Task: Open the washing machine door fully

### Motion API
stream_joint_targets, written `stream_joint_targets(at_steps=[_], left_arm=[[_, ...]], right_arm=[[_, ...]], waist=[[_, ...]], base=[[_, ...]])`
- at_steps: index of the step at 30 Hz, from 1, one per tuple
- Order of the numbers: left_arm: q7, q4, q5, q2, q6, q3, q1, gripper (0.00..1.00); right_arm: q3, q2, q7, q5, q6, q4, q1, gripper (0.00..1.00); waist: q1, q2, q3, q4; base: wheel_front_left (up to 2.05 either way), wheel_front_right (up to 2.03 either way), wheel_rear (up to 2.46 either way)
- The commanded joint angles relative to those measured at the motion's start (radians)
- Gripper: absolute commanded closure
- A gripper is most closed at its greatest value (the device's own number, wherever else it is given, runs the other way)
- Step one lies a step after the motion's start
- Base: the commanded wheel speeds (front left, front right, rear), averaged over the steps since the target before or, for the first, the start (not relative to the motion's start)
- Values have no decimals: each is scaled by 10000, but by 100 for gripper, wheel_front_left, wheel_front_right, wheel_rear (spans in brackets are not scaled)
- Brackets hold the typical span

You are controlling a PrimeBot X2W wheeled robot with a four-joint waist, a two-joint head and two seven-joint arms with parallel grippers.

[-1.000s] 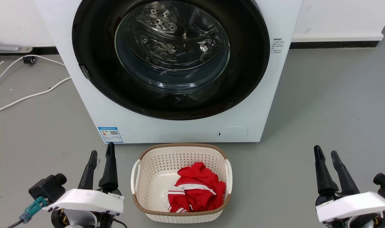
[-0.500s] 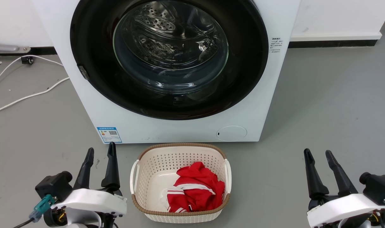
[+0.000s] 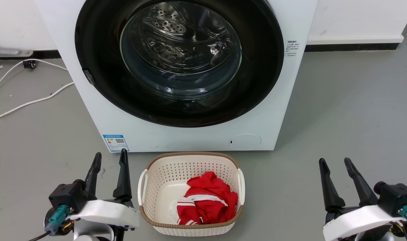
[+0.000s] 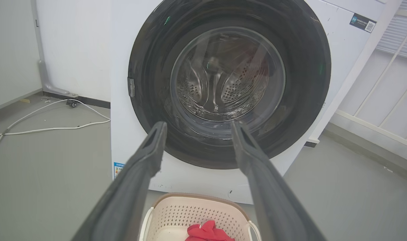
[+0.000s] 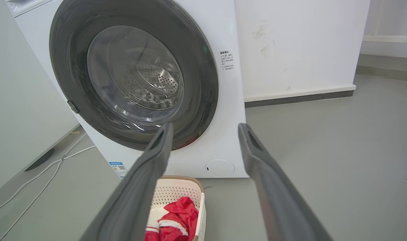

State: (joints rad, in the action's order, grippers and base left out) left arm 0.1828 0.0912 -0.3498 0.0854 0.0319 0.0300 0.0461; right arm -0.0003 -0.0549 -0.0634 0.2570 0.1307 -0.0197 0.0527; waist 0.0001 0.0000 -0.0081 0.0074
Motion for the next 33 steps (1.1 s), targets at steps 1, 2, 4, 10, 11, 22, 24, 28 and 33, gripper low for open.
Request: stream_joint_targets(at_steps=[1,2,4,10,11,22,24,28,33], left_arm=[[89,-120,242,70,-52,38,-25,0],[110,-130,334,75,-63,52,-26,0],[168,-150,497,82,-94,77,-27,0],[282,-210,992,98,-164,133,-25,0],[303,-218,1065,99,-165,139,-28,0],[515,-296,1877,79,-224,184,-117,0],[545,-300,2030,74,-232,192,-116,0],[627,-294,2318,65,-228,200,-121,0],[714,-277,2672,42,-228,214,-148,0]], right_arm=[[14,23,-11,-232,0,-137,94,0],[19,24,-10,-318,0,-151,93,0],[21,26,-10,-422,0,-182,86,0],[7,33,-27,-766,0,-261,160,0],[4,33,-21,-775,0,-271,180,0],[-8,45,-177,-1096,-1,-311,307,0],[4,47,-203,-1134,-1,-307,323,0],[18,51,-274,-1404,-1,-314,345,0],[42,57,-353,-1632,-1,-317,344,0]], waist=[[-1,0,-1,3],[-1,0,-1,6],[-1,0,0,9],[-1,0,0,32],[-1,0,-1,34],[-1,0,-15,36],[-1,0,-13,40],[-1,0,-10,45],[-1,0,-9,48]], base=[[0,0,0],[0,0,0],[0,0,0],[0,0,0],[0,0,0],[0,0,0],[0,0,0],[0,0,0],[0,0,0]])
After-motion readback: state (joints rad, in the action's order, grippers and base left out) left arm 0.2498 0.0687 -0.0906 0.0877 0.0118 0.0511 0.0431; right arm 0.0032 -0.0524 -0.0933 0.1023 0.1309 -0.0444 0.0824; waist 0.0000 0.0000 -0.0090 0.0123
